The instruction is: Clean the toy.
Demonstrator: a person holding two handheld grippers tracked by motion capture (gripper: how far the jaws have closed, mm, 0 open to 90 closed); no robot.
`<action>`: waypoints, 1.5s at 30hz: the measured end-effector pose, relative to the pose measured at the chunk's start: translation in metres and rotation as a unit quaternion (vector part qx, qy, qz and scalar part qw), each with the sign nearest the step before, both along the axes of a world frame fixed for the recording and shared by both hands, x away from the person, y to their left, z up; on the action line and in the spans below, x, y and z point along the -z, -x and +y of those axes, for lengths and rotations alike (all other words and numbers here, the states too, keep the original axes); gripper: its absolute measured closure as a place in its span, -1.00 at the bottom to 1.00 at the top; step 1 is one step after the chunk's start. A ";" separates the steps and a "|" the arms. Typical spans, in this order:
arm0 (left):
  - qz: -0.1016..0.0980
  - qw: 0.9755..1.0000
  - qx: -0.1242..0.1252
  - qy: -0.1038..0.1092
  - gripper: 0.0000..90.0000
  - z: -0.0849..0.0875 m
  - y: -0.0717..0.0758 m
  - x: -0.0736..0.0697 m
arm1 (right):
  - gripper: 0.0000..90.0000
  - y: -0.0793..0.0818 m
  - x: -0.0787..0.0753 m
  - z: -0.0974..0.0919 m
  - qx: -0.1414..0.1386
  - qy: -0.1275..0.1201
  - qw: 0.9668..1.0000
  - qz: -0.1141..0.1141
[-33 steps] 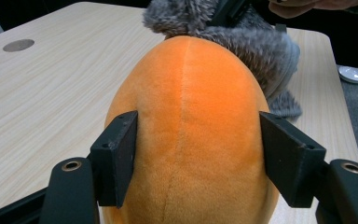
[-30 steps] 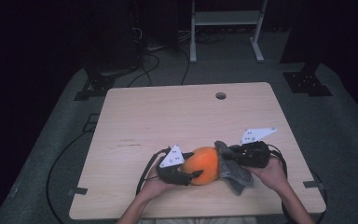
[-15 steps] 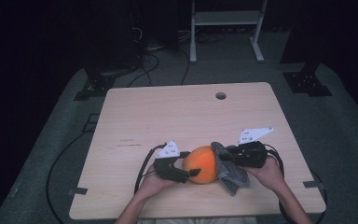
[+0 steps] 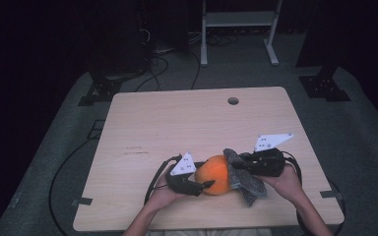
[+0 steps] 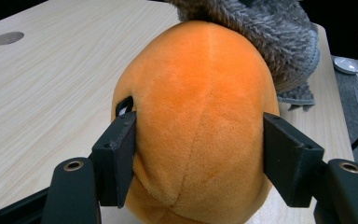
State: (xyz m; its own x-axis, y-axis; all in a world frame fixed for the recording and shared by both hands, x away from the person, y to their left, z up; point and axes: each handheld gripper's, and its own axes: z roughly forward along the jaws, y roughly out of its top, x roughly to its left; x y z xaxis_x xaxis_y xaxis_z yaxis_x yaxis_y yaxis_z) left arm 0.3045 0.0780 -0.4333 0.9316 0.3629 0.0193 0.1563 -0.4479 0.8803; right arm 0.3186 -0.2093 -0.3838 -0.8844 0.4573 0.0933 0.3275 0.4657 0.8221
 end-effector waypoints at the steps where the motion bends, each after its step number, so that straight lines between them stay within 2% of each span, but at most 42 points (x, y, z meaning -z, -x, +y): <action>1: 0.004 1.000 0.003 0.004 -0.26 0.002 -0.001 0.000 | 0.71 -0.001 0.002 0.000 0.001 0.005 1.000 0.000; 4: 0.019 1.000 0.003 0.021 -0.33 0.003 -0.002 0.002 | 0.71 -0.007 0.014 -0.009 0.023 0.021 0.999 0.014; 5: 0.015 1.000 0.002 0.019 -0.32 0.002 -0.002 0.002 | 0.71 -0.008 0.017 -0.014 0.032 0.016 0.999 0.021; 7: 0.005 1.000 -0.006 0.014 -0.28 0.000 0.000 0.000 | 0.71 -0.006 0.016 -0.016 0.034 0.011 0.999 0.021; 8: 0.007 1.000 -0.008 0.018 -0.25 0.000 -0.001 0.000 | 0.71 -0.003 0.012 -0.015 0.028 0.002 0.999 0.015; 9: 0.010 1.000 -0.008 0.021 -0.25 -0.001 -0.002 0.000 | 0.71 0.001 0.005 -0.011 0.004 -0.029 0.999 0.018; 10: 0.013 1.000 -0.010 0.024 -0.25 -0.001 -0.003 0.001 | 0.71 0.001 0.005 -0.011 0.004 -0.029 0.999 0.018; 11: 0.015 0.999 -0.011 0.025 -0.25 -0.002 -0.003 0.001 | 0.71 0.002 0.002 -0.008 -0.007 -0.040 0.999 0.019; 13: 0.005 1.000 -0.012 0.018 -0.24 -0.003 -0.001 0.001 | 0.71 0.004 -0.004 0.006 -0.026 -0.030 0.999 0.011; 15: 0.003 1.000 -0.012 0.017 -0.23 -0.002 0.000 0.001 | 0.71 0.004 -0.004 0.008 -0.028 -0.024 0.999 0.008; 17: 0.008 0.999 -0.013 0.029 -0.17 0.001 -0.001 0.000 | 0.71 0.002 0.000 0.007 -0.023 -0.024 0.999 0.011; 19: 0.028 0.998 -0.013 0.049 -0.17 0.005 -0.006 0.000 | 0.71 -0.003 0.007 -0.002 -0.010 -0.032 0.999 0.017; 21: 0.029 0.998 -0.016 0.053 -0.17 0.007 -0.006 0.000 | 0.71 -0.008 0.013 -0.011 0.009 -0.033 0.999 0.028; 24: 0.019 0.998 -0.020 0.055 -0.17 0.004 -0.004 -0.004 | 0.71 -0.003 0.010 -0.011 0.015 -0.025 0.999 0.015; 28: 0.010 0.997 -0.027 0.070 -0.16 0.006 -0.004 -0.012 | 0.70 0.006 -0.007 0.007 -0.015 -0.042 0.999 -0.012; 30: 0.005 0.997 -0.031 0.066 -0.17 0.008 -0.004 -0.013 | 0.70 0.005 -0.007 0.015 -0.020 -0.027 0.999 -0.020; 31: 0.007 0.997 -0.030 0.066 -0.17 0.009 -0.004 -0.012 | 0.71 0.002 -0.004 0.016 -0.018 -0.022 1.000 -0.012; 32: 0.011 0.997 -0.028 0.067 -0.19 0.010 -0.005 -0.010 | 0.71 0.000 -0.001 0.016 -0.016 -0.022 1.000 -0.006; 33: 0.015 0.997 -0.021 0.066 -0.35 0.010 -0.005 -0.007 | 0.71 -0.005 0.009 0.013 -0.011 -0.013 1.000 0.006; 34: 0.015 0.997 -0.021 0.066 -0.43 0.010 -0.005 -0.007 | 0.71 -0.005 0.009 0.013 -0.011 -0.013 1.000 0.006; 35: 0.021 0.997 -0.015 0.067 -0.43 0.011 -0.007 -0.005 | 0.71 -0.007 0.012 0.011 -0.009 -0.020 1.000 0.014; 36: 0.024 0.997 -0.015 0.066 -0.56 0.013 -0.008 -0.005 | 0.71 -0.007 0.017 0.006 -0.006 -0.031 0.999 0.023; 37: 0.046 0.997 -0.021 0.062 -0.76 0.014 -0.012 -0.002 | 0.71 -0.005 0.019 0.002 0.004 -0.030 0.999 0.020; 38: 0.046 0.997 -0.021 0.062 -0.78 0.014 -0.012 -0.002 | 0.71 -0.005 0.019 0.002 0.004 -0.030 0.999 0.020; 40: 0.072 0.995 -0.014 0.065 -0.77 0.013 -0.016 0.003 | 0.71 -0.006 0.018 -0.004 0.014 -0.025 0.999 0.020; 42: 0.081 0.994 -0.006 0.067 -0.69 0.009 -0.017 0.008 | 0.71 -0.006 0.016 -0.005 0.018 -0.022 0.999 0.019; 44: 0.060 0.996 -0.012 0.063 -0.47 0.008 -0.013 0.006 | 0.71 -0.003 0.011 -0.001 0.016 -0.016 1.000 0.007; 45: 0.050 0.997 -0.018 0.057 -0.37 0.008 -0.012 0.005 | 0.71 -0.001 0.006 0.001 0.012 -0.022 1.000 0.002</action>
State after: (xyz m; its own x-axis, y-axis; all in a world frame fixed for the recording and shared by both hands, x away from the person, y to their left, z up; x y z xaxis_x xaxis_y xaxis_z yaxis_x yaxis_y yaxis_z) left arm 0.3164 0.0860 -0.4379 0.9131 0.3910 -0.1159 0.2596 -0.3383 0.9045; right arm 0.3195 -0.2082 -0.3901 -0.8729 0.4735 0.1178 0.3417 0.4209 0.8403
